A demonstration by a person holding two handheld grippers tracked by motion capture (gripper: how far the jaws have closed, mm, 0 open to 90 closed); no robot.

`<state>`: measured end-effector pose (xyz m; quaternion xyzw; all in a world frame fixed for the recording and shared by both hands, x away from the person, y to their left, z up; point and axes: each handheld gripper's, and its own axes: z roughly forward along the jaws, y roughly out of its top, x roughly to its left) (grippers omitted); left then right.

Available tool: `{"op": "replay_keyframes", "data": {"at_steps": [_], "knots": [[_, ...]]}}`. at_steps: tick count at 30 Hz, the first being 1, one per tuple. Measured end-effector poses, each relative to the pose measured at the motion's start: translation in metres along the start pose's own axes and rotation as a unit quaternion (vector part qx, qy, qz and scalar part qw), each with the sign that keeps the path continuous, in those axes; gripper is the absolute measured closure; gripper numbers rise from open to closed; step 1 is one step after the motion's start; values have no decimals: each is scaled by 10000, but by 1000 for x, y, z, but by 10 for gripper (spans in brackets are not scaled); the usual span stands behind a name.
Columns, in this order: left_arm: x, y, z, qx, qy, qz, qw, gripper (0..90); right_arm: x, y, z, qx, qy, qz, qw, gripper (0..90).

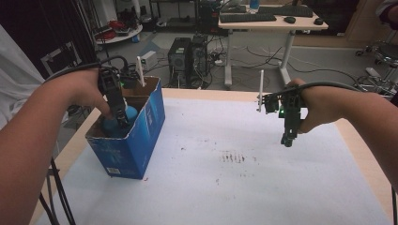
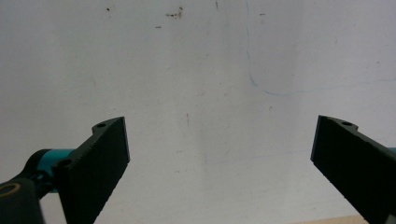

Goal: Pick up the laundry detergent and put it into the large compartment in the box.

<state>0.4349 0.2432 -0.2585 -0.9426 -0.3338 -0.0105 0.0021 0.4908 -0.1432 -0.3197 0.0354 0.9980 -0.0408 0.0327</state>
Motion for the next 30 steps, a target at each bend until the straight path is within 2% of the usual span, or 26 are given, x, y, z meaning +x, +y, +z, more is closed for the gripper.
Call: {"op": "replay_keyframes", "data": {"at_steps": [9, 12, 13, 18, 20, 26, 27, 30], "knots": [[2, -4, -19, -61, 138, -81, 9999, 247, 0, 0, -1, -23, 2, -57, 10000, 34], [2, -5, -23, -61, 111, -128, 9998, 226, -1, 0, -1, -50, -1, -77, 10000, 34], [2, -5, -23, -61, 111, -128, 9998, 226, 1, -1, -1, -41, 16, 35, 10000, 34], [-3, -5, -37, -129, 143, -129, 9997, 224, 0, -1, -2, -52, 22, -39, 10000, 34], [-6, -3, -42, -120, 149, -165, 9997, 188, 0, -1, -2, -48, 21, -45, 10000, 35], [-18, 3, -57, -141, 174, 51, 9997, 188, 2, -1, -3, -75, 41, 12, 10000, 34], [-20, 5, -59, -152, 154, 100, 9997, 187, 1, -1, -4, -66, 32, -41, 10000, 34], [-31, 12, -65, -173, 106, 338, 9992, 168, 2, -2, -4, -70, 33, -2, 10000, 34]]}}
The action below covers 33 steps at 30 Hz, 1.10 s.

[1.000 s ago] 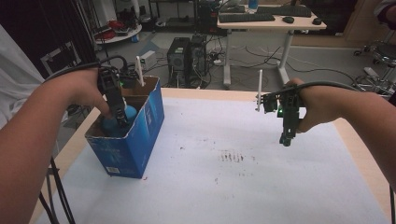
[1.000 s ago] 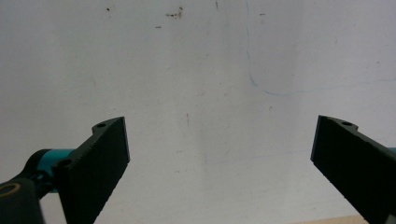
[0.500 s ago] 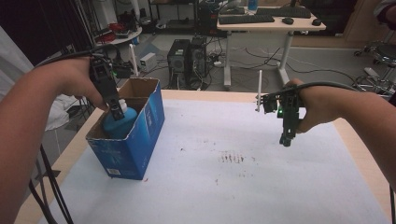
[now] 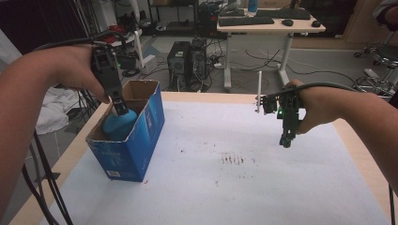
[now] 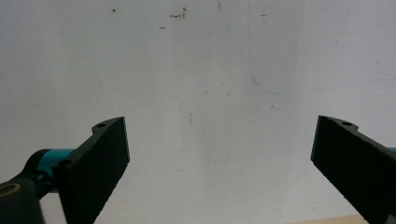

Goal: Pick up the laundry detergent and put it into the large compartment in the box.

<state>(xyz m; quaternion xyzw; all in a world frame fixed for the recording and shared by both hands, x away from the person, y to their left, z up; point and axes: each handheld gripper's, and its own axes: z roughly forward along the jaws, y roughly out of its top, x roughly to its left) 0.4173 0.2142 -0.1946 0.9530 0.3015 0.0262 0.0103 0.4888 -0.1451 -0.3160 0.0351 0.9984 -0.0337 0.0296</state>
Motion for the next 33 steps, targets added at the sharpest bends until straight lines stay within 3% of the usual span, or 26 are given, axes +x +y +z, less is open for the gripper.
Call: {"op": "replay_keyframes", "data": {"at_steps": [5, 9, 13, 23, 25, 30, 32, 33], "knots": [[-17, 14, -6, -81, -58, 402, 9991, 146, 1, 0, -1, 22, -4, -2, 10000, 34], [-32, 28, -8, -78, -31, 800, 9968, 120, 1, 1, 0, 21, 14, -38, 10000, 34], [-43, 40, -6, -94, -36, 1068, 9942, 98, 2, 1, -1, 13, 16, -32, 10000, 34], [-58, 72, 16, -59, -96, 1598, 9871, 67, 5, 0, -3, -5, -16, -147, 9999, 34], [-61, 78, 22, -70, -45, 1759, 9844, 67, 7, 0, -4, 3, -13, -131, 9999, 34], [-65, 87, 34, -2, -69, 1891, 9819, 67, 10, 1, -6, 2, -24, -133, 9999, 34], [-66, 94, 45, 29, -63, 2031, 9791, 67, 13, 1, -8, -29, -44, -140, 9999, 34], [-66, 94, 45, 29, -63, 2031, 9791, 67, 14, 1, -9, -6, -27, -106, 9999, 34]]}}
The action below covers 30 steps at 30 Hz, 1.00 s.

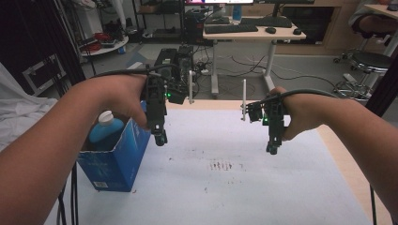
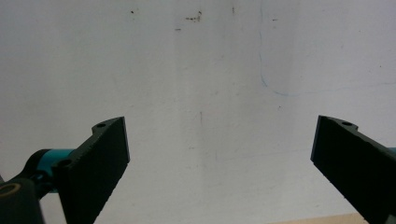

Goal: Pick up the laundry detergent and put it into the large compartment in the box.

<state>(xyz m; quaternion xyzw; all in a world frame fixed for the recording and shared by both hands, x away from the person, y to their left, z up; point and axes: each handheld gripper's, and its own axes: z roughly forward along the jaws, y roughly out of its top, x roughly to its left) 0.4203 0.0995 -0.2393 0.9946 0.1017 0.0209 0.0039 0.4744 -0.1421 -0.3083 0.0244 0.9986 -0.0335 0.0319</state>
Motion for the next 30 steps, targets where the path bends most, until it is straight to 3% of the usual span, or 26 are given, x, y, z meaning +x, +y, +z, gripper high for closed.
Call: {"op": "replay_keyframes", "data": {"at_steps": [5, 11, 21, 24, 30], "knots": [[4, 8, 15, 174, -46, 120, 9998, 67, 5, 1, -3, -34, -6, -18, 10000, 34], [7, 13, 16, 40, -42, 254, 9997, 67, 9, -1, -7, -61, -53, 7, 10000, 34], [10, 13, 1, -128, -18, 222, 9997, 67, 5, -6, -10, -80, -29, 16, 10000, 34], [10, 12, 4, -1, -5, 209, 9998, 67, 6, -5, -10, -68, -35, 24, 10000, 34], [11, 12, 9, 13, -53, 185, 9998, 67, 6, -4, -9, -69, -27, -14, 10000, 34]]}}
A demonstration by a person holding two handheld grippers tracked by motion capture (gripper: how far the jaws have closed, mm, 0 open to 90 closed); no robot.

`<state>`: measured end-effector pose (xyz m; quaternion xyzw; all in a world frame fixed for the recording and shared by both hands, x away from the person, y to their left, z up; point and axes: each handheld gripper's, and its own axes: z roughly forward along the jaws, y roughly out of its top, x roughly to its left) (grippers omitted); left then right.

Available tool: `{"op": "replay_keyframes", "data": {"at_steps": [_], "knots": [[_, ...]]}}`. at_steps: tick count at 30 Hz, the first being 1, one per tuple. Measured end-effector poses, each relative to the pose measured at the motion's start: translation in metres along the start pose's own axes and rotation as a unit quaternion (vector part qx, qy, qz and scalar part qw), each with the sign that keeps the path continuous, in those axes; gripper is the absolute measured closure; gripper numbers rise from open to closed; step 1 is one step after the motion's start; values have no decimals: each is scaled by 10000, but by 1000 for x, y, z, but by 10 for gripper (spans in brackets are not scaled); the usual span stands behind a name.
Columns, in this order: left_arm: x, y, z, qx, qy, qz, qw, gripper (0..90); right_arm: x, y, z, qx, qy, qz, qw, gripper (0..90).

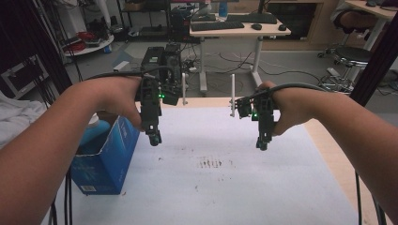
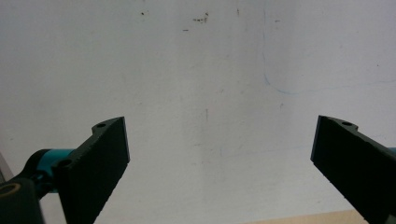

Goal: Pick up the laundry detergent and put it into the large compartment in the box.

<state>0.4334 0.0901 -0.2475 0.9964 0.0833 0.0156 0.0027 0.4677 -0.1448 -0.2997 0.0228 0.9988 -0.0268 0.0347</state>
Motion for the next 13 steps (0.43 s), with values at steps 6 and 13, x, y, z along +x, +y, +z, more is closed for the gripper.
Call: {"op": "replay_keyframes", "data": {"at_steps": [6, 13], "knots": [[0, 0, -1, -88, -12, 12, 10000, 67, -2, 0, 2, 8, 4, 5, 10000, 34], [1, 2, 1, -72, -14, 29, 10000, 67, -3, 2, 3, -14, 17, -16, 10000, 34]]}}
